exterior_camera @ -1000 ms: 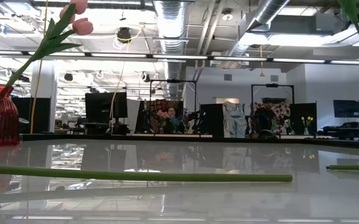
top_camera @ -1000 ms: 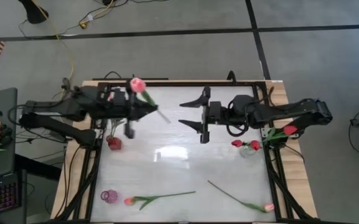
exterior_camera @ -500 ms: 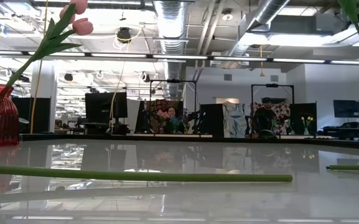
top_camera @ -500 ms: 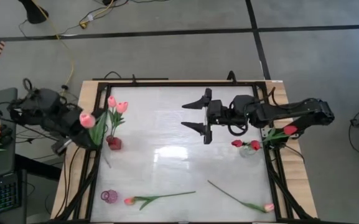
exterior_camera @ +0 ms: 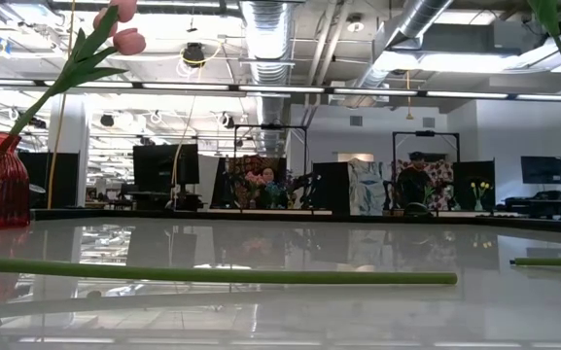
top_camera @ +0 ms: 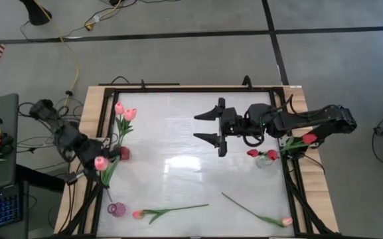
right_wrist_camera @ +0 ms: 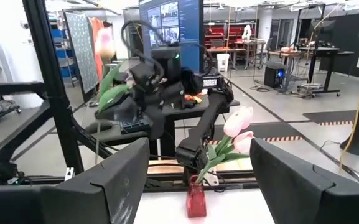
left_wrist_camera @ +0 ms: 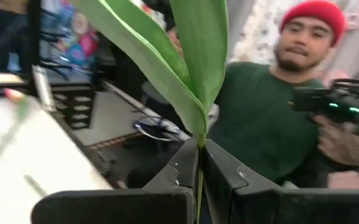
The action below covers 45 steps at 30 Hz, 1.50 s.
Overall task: Sort flowers into vase by color
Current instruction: Put the top light pink flower into the purple flower vase
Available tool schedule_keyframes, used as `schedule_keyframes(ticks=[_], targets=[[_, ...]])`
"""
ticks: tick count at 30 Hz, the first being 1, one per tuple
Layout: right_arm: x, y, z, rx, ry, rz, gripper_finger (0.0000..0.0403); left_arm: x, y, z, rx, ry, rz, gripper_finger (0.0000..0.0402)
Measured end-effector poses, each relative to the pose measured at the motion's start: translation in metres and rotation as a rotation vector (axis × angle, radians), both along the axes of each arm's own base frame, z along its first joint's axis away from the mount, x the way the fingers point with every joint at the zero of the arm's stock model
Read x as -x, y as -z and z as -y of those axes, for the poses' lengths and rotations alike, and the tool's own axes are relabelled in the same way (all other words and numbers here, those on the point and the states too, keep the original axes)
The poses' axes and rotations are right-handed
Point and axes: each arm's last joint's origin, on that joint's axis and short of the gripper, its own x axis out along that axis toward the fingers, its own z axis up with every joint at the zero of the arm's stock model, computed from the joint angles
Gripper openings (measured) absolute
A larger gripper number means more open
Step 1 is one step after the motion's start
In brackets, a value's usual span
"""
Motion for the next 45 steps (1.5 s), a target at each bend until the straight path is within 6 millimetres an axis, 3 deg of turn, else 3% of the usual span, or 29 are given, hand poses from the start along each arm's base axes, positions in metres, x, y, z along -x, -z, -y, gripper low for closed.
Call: schedule_keyframes(ticks=[7, 24, 45], targets=[[0.000, 0.000, -0.002, -0.014, -0.003, -0.005, 0.0306, 0.007, 0.018, 0.017, -0.021, 0.051, -0.034, 0.0000], [0.000, 0.001, -0.002, -0.042, -0.005, -0.007, 0.0306, 0.015, 0.030, 0.040, -0.162, 0.023, -0.025, 0.0000], [0.000, 0.001, -0.002, -0.059, -0.006, -0.006, 0.0306, 0.017, 0.042, 0.039, -0.248, 0.010, -0.114, 0.0000]])
